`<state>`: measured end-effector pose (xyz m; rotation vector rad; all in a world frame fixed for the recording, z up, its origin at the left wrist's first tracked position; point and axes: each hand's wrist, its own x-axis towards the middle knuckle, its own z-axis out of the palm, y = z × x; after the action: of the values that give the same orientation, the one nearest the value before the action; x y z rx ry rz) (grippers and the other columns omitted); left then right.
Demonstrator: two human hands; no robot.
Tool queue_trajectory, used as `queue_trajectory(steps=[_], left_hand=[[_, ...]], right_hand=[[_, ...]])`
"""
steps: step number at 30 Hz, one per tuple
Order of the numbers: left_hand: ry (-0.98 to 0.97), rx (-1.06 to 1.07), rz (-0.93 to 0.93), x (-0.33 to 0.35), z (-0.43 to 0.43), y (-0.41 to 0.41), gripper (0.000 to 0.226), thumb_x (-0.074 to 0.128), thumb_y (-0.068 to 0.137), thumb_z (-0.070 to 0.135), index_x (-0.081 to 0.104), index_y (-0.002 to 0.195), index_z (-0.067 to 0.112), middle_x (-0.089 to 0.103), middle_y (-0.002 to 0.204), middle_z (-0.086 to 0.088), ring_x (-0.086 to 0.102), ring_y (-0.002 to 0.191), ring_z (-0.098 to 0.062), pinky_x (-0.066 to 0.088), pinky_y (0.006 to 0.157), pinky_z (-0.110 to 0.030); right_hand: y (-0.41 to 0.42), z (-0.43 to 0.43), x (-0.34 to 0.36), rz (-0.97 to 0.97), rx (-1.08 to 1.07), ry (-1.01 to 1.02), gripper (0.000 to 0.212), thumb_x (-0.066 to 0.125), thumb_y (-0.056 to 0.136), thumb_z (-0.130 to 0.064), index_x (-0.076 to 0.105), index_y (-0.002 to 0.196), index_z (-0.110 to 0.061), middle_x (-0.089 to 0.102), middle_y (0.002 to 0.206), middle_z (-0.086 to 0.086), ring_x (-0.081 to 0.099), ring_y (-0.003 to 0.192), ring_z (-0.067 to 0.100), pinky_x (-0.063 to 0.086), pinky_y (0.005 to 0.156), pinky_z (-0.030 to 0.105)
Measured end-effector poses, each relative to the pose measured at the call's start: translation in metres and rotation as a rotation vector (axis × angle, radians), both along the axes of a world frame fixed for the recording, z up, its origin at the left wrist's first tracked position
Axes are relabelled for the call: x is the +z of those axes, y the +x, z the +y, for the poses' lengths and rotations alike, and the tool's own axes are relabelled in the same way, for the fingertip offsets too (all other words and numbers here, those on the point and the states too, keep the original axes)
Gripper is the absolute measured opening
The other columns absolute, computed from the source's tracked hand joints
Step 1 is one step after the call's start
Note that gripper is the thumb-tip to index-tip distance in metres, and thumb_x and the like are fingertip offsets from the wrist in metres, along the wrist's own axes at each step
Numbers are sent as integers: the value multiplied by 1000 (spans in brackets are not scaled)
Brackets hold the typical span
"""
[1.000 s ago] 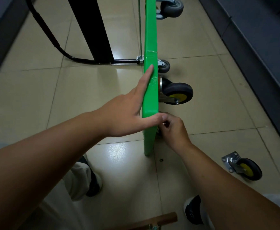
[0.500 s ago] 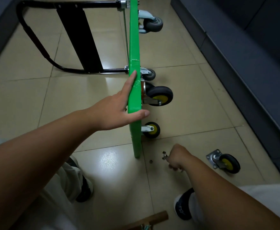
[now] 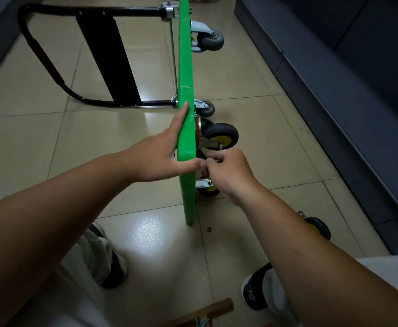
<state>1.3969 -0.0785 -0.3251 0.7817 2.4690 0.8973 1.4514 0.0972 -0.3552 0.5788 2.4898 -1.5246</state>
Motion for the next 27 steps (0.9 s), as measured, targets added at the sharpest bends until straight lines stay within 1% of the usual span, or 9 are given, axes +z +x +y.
queue_trajectory(steps=[5, 7, 10, 13, 15, 19, 23, 25, 27], left_hand=[[-4, -9, 2, -1, 0, -1, 123, 55, 66, 86, -33, 145, 52, 39, 159, -5, 66, 113, -22, 56, 96, -42], [-6, -13, 0, 0, 1, -1, 123, 54, 66, 88, -33, 145, 53, 34, 162, -5, 64, 117, -24, 56, 97, -43], [-25, -9, 8, 0, 1, -1, 120, 53, 69, 87, -33, 144, 53, 28, 165, -3, 62, 121, -25, 55, 98, -44], [-37, 3, 21, -1, 0, -1, 113, 52, 77, 79, -33, 146, 52, 24, 167, -1, 61, 123, -25, 54, 100, -42], [-42, 10, 35, -2, 0, -1, 109, 49, 79, 78, -32, 147, 52, 25, 167, -1, 61, 122, -25, 53, 100, -40], [-40, 22, 48, -3, 1, 0, 107, 48, 80, 79, -32, 145, 53, 32, 164, -2, 63, 115, -24, 54, 97, -40], [-28, 26, 49, -3, 1, 1, 107, 50, 80, 77, -31, 145, 54, 38, 160, -4, 65, 108, -23, 55, 94, -42], [-30, 27, 45, -3, 1, 1, 107, 50, 80, 76, -31, 145, 54, 37, 160, -4, 65, 109, -24, 55, 94, -43], [-23, 26, 36, -2, 1, 1, 107, 50, 79, 77, -32, 144, 55, 34, 162, -4, 65, 112, -25, 56, 94, -43]], right_hand=[[1, 5, -2, 9, 62, 0, 35, 57, 99, -19, 66, 133, -19, 71, 121, 2, 68, 104, 16, 59, 90, 36], [3, 6, 0, -5, 101, -14, 34, 57, 100, -20, 66, 132, -20, 71, 121, 0, 67, 102, 14, 60, 85, 33], [5, 9, 4, -10, 157, -81, 26, 57, 102, -19, 71, 123, -21, 74, 103, -2, 66, 80, 10, 54, 62, 24], [5, 8, 6, -13, 177, -142, 23, 56, 102, -17, 73, 118, -20, 75, 93, 4, 63, 62, 9, 52, 57, 23], [3, 7, 5, -12, 206, -130, 25, 55, 103, -18, 73, 120, -19, 77, 95, 4, 64, 62, 10, 53, 61, 26], [4, 3, -3, -38, 216, -179, 26, 56, 102, -18, 72, 123, -18, 76, 103, 0, 73, 91, 16, 61, 86, 38], [18, -5, -23, 43, 182, -173, 24, 59, 102, -21, 72, 122, -26, 75, 95, -5, 73, 90, 18, 61, 86, 45], [22, -6, -36, 94, 164, -142, 26, 59, 101, -26, 70, 125, -31, 73, 90, -10, 72, 89, 15, 61, 85, 44], [24, -5, -50, 126, 159, -126, 30, 58, 102, -28, 67, 130, -34, 73, 88, -8, 72, 86, 16, 62, 80, 40]])
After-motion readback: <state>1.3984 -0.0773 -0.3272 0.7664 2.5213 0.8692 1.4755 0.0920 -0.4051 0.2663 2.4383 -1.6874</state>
